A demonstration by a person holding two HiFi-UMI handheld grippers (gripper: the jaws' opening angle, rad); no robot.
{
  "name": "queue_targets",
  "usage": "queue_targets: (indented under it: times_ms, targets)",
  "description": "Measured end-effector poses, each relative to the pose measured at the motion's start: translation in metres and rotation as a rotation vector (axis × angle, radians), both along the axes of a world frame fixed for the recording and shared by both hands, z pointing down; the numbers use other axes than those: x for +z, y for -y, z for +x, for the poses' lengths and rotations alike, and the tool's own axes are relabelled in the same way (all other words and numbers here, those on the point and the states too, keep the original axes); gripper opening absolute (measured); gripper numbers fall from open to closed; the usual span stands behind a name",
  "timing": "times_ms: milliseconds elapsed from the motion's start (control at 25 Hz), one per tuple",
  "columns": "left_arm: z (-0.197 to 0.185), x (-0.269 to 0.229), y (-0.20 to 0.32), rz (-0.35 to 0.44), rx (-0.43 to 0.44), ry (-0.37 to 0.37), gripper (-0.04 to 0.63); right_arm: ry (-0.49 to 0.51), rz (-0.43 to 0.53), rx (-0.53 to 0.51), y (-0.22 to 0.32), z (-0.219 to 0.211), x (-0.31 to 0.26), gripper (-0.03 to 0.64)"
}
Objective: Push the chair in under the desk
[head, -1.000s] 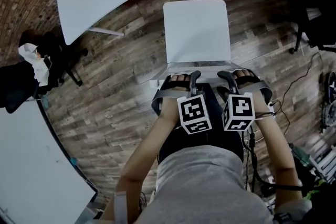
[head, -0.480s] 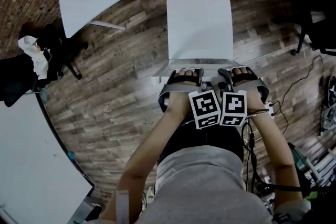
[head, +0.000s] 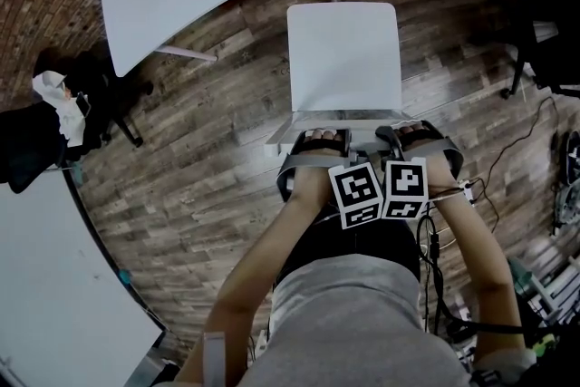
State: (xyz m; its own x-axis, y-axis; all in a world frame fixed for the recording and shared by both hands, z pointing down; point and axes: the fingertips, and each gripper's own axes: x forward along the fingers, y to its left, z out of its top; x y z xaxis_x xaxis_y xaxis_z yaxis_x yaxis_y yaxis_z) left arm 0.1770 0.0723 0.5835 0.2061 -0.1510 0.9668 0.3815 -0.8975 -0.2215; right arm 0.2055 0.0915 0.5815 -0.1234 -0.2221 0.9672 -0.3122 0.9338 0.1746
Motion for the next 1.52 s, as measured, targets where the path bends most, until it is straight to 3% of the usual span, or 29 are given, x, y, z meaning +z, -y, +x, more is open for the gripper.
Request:
queue_targets:
  times_ms: [400,720,1240,1360,1520]
  targets:
    - [-0.001,-0.002,-0.003,-0.082,-0.047,0.026,0.089,-0.018,-0.022,-0.098,-0.004,-0.004,0.000,0.109]
    - [-0.004,-0.005,0.005,-0.068,-0.076,0.004,0.089,-0.038,-0.024,-0.163,0.005,-0.007,-0.003,0.114]
    - [-0.038,-0.010,0.061,-0.085,-0.415,-0.040,0.089,-0.033,0.030,-0.376,0.075,-0.034,-0.012,0.104]
    - [-0.030,-0.007,0.070,-0.080,-0.441,-0.037,0.089,-0.033,0.004,-0.418,0.084,-0.027,-0.009,0.101]
    - [-0.020,-0.001,0.072,-0.071,-0.396,0.004,0.089,-0.018,-0.040,-0.433,0.083,-0.019,0.000,0.106]
